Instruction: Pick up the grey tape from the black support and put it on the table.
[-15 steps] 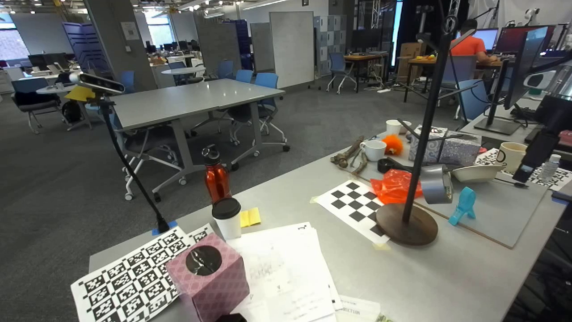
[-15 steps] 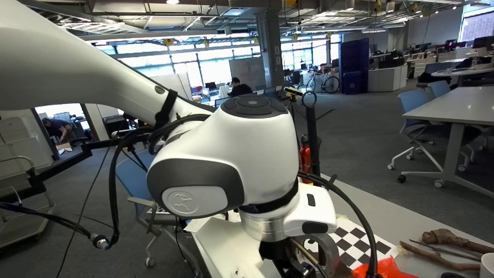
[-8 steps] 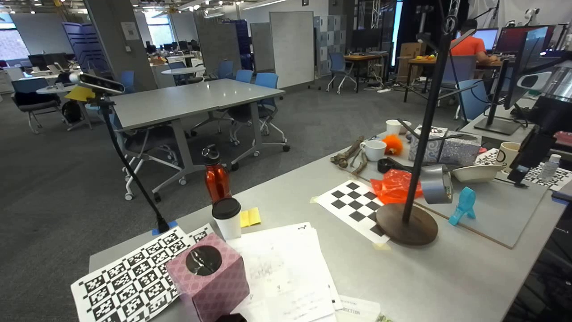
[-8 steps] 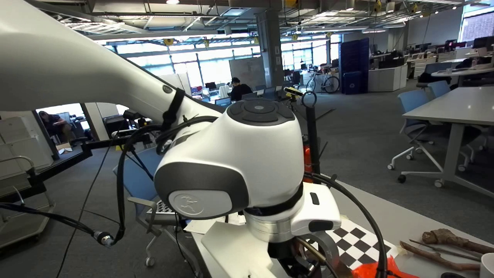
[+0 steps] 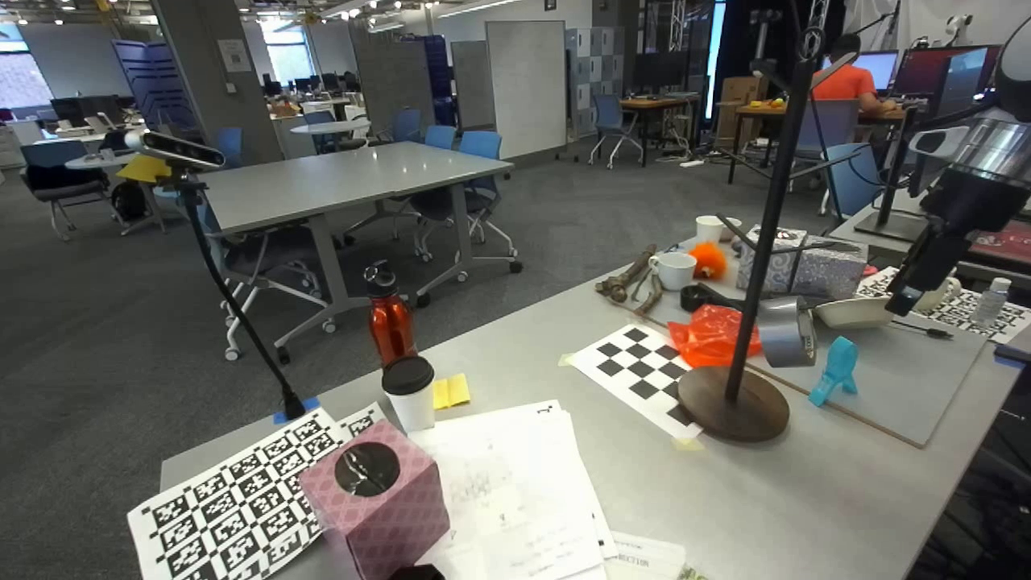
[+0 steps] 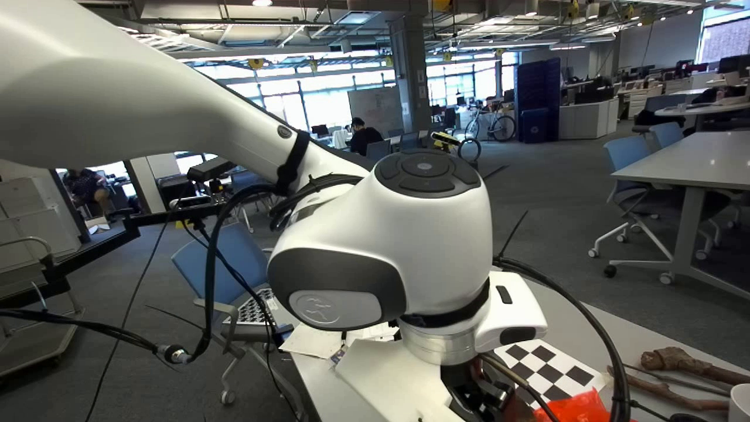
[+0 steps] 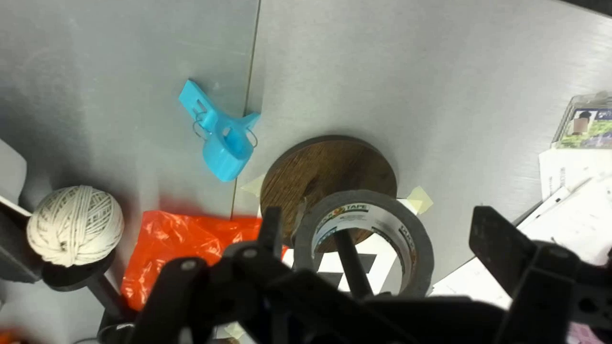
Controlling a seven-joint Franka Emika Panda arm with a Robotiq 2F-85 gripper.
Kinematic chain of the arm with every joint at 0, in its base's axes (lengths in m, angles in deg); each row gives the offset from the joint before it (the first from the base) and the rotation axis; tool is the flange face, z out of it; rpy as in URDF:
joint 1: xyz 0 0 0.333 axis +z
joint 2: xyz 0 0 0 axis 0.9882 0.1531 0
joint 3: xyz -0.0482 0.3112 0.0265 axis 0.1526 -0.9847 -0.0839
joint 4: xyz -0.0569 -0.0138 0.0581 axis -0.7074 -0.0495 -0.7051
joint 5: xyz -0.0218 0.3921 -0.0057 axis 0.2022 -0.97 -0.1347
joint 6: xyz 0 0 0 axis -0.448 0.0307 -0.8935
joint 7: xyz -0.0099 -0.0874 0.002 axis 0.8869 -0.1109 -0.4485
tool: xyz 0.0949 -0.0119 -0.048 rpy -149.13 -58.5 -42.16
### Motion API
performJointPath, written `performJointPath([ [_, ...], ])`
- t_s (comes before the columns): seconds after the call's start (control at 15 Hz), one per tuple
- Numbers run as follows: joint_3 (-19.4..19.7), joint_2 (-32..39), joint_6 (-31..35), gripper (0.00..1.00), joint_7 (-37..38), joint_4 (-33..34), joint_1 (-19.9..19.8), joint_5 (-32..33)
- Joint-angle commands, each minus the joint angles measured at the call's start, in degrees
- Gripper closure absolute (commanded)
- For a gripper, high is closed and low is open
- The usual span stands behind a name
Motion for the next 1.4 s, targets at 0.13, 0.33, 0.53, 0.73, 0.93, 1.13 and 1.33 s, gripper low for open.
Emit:
performJointPath([
  [0.13,-2.8,4.6,8.3,0.00,-0.1,1.1,-1.9,-3.8],
  [0.33,-3.6,4.1,7.9,0.00,0.8,0.2,-2.5,-1.5],
  [0.53,-3.8,4.7,8.2,0.00,0.9,0.2,-2.8,-1.4],
  [0.73,-4.3,5.2,9.2,0.00,0.9,0.5,-2.9,-1.8],
  [0.93,-5.3,5.0,9.9,0.00,-0.5,0.6,-3.2,-3.1],
  [1.13,-6.0,5.1,10.2,0.00,-1.3,1.0,-3.7,-3.5],
  [1.33,-6.5,5.7,10.5,0.00,-2.2,1.5,-4.2,-4.4],
])
